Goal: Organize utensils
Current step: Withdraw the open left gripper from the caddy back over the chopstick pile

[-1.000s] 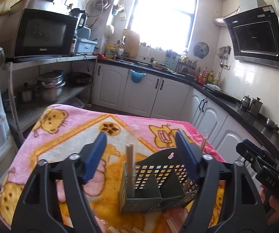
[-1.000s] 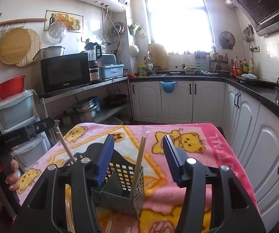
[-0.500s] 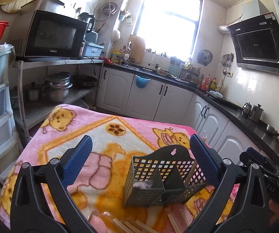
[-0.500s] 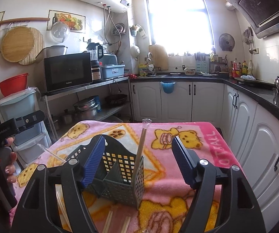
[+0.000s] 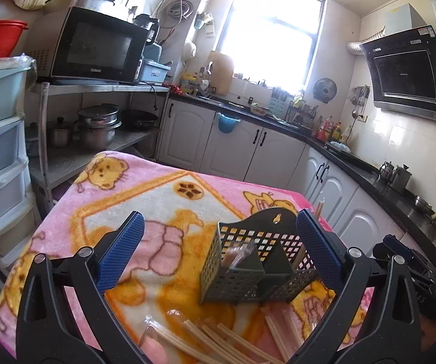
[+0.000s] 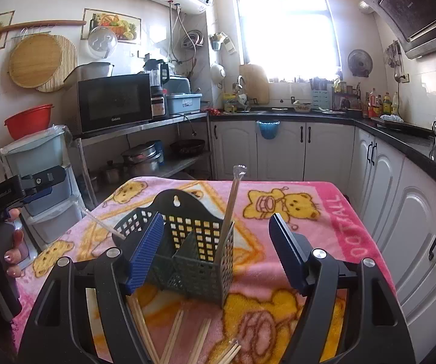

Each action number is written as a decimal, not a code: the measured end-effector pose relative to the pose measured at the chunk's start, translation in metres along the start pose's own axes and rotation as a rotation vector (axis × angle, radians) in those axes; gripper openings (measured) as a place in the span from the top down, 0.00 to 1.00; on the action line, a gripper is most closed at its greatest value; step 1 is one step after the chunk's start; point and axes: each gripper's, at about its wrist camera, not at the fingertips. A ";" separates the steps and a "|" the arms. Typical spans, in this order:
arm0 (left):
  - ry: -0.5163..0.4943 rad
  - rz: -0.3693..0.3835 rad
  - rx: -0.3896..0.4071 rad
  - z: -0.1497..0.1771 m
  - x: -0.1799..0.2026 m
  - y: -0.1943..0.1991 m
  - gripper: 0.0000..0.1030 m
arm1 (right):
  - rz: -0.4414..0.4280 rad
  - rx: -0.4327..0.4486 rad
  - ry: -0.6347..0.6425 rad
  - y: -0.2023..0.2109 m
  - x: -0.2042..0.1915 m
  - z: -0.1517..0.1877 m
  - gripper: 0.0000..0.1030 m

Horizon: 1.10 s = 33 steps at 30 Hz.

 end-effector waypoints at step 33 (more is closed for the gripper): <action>0.044 -0.128 -0.207 0.072 -0.049 -0.013 0.10 | -0.125 -0.195 0.080 -0.015 -0.050 0.056 0.33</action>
Point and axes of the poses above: each gripper's, at about its wrist camera, not at the fingertips, and y roughly against the way its jaws point, x to its right, z to its underside, and after that the axes turned 6 degrees about y, right-handed
